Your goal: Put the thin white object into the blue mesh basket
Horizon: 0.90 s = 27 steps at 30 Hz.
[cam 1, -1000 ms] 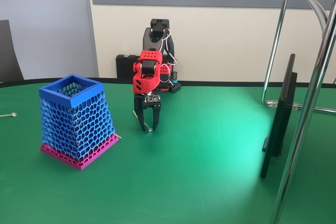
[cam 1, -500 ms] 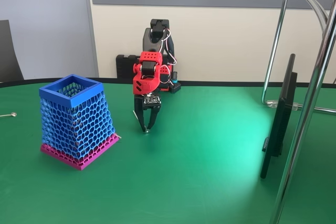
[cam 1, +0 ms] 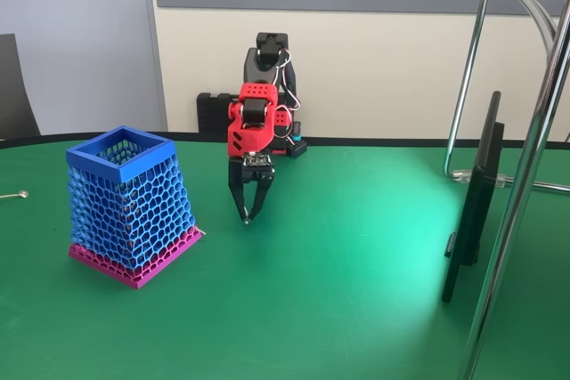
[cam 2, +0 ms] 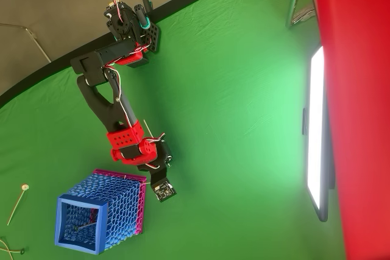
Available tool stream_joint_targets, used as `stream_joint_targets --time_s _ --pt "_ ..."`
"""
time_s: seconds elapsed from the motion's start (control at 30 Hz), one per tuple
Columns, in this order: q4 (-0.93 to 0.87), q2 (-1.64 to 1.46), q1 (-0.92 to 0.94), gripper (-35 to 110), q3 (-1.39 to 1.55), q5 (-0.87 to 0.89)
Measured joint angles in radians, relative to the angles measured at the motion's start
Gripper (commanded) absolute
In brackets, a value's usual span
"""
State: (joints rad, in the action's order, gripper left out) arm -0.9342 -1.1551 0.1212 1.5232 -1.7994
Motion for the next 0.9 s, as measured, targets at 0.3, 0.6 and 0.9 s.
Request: stream_joint_targets --time_s 0.3,0.6,0.9 --pt "0.0 0.0 -0.031 6 -0.161 0.051" --pt "0.08 0.0 -0.029 7 -0.353 0.095" --pt "0.302 0.0 -0.012 6 -0.518 0.043"
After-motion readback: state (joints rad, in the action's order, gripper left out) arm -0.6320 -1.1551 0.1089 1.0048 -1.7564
